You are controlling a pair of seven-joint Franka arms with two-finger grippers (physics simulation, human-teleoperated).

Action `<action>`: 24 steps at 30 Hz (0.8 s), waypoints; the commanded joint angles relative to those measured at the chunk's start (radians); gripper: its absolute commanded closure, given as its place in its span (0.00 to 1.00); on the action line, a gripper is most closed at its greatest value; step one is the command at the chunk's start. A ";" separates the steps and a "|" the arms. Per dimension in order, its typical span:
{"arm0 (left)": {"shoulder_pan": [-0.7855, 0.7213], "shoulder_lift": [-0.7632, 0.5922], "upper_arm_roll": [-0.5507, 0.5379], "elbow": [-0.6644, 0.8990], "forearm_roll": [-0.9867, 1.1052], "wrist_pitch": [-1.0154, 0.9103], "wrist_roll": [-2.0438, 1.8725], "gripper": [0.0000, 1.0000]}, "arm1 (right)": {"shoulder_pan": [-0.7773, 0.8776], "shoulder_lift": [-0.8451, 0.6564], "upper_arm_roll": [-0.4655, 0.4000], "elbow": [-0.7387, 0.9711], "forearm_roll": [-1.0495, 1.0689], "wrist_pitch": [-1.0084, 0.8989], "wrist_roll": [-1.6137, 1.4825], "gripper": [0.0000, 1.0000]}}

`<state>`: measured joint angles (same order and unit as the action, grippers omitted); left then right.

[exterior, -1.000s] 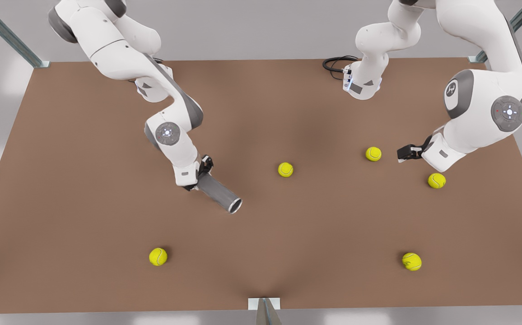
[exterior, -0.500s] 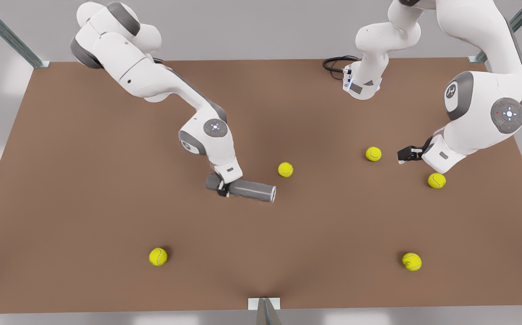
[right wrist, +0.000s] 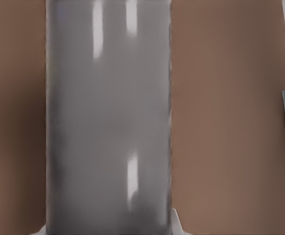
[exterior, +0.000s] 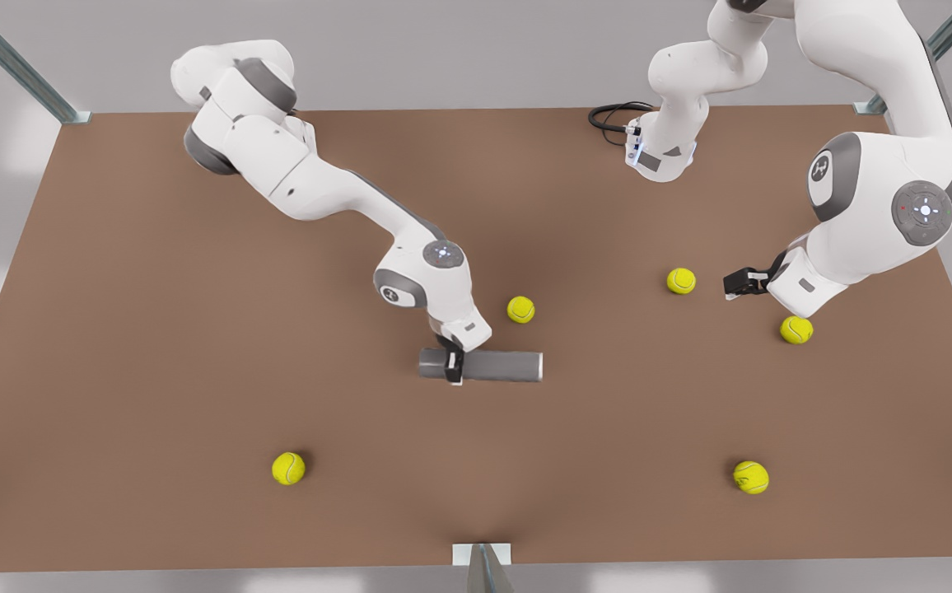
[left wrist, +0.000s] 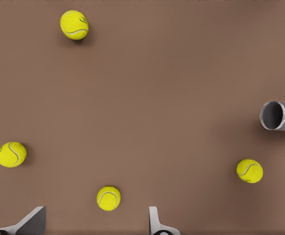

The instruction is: Put the tennis tube upright

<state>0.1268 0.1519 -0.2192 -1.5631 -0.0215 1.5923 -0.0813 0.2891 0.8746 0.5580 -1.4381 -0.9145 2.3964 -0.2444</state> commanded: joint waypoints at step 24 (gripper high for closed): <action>-0.007 0.018 0.000 0.000 0.003 0.018 0.000 0.00 | -0.561 -0.273 0.451 -0.073 0.279 -0.494 0.024 0.00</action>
<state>0.1161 0.1703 -0.2193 -1.5644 -0.0196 1.6121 -0.0813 -0.3036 0.5969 1.0094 -1.5075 -0.5929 1.8825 -0.1974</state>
